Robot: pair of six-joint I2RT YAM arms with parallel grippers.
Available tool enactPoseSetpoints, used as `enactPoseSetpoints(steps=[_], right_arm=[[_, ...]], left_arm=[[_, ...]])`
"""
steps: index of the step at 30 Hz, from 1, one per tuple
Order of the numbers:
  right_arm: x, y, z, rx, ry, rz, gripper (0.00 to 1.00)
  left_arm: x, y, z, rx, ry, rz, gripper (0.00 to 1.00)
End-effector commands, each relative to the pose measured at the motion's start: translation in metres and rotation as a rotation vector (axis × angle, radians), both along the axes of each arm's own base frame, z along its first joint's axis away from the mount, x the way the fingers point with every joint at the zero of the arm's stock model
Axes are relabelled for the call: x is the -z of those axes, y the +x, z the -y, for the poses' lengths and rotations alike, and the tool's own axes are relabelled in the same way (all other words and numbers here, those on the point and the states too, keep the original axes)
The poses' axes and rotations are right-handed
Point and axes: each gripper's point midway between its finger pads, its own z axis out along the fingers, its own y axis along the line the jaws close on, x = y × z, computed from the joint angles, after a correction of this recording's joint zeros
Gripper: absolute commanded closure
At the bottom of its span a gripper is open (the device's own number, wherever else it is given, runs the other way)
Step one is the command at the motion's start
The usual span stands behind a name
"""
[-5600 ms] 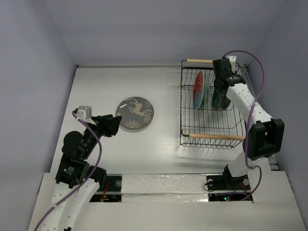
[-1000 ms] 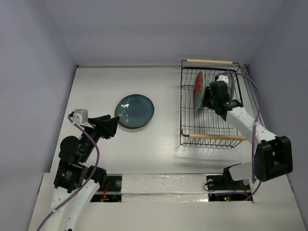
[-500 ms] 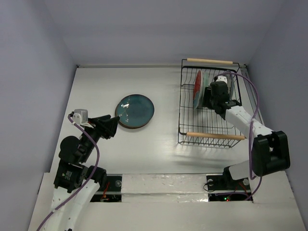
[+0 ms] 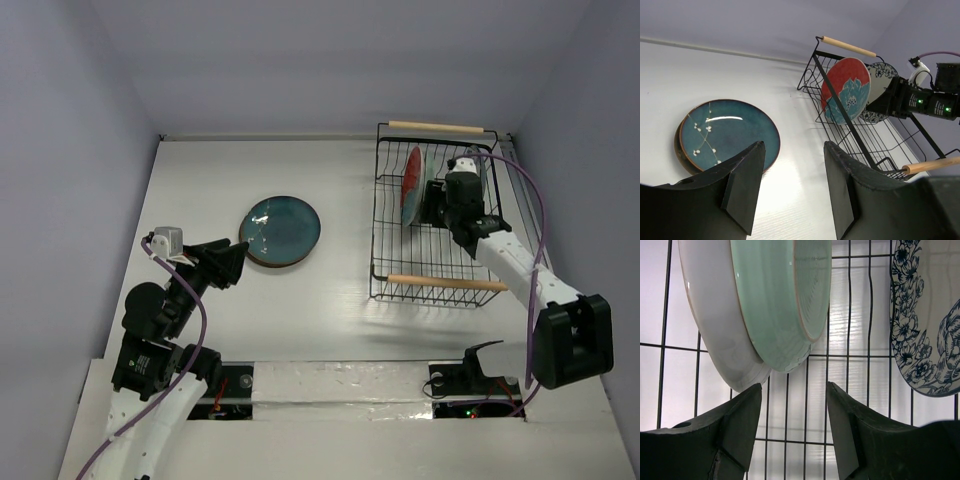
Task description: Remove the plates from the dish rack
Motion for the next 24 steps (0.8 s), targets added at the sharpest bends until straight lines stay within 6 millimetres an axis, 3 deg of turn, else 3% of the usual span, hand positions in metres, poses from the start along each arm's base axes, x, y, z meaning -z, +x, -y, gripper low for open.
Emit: enactPoseSetpoints(steps=[1, 9, 16, 24], right_arm=[[-0.012, 0.016, 0.0, 0.012, 0.001, 0.051, 0.4], [-0.015, 0.031, -0.007, -0.007, 0.005, 0.053, 0.4], [-0.03, 0.038, 0.027, 0.205, -0.048, 0.136, 0.45], [-0.053, 0.036, 0.045, 0.316, -0.053, 0.209, 0.48]], left_arm=[[-0.016, -0.002, 0.001, 0.01, -0.019, 0.049, 0.53], [-0.018, -0.002, 0.001, 0.008, -0.021, 0.055, 0.53], [-0.016, -0.002, 0.001, 0.011, -0.019, 0.049, 0.53], [-0.017, -0.002, 0.002, 0.016, -0.019, 0.051, 0.53]])
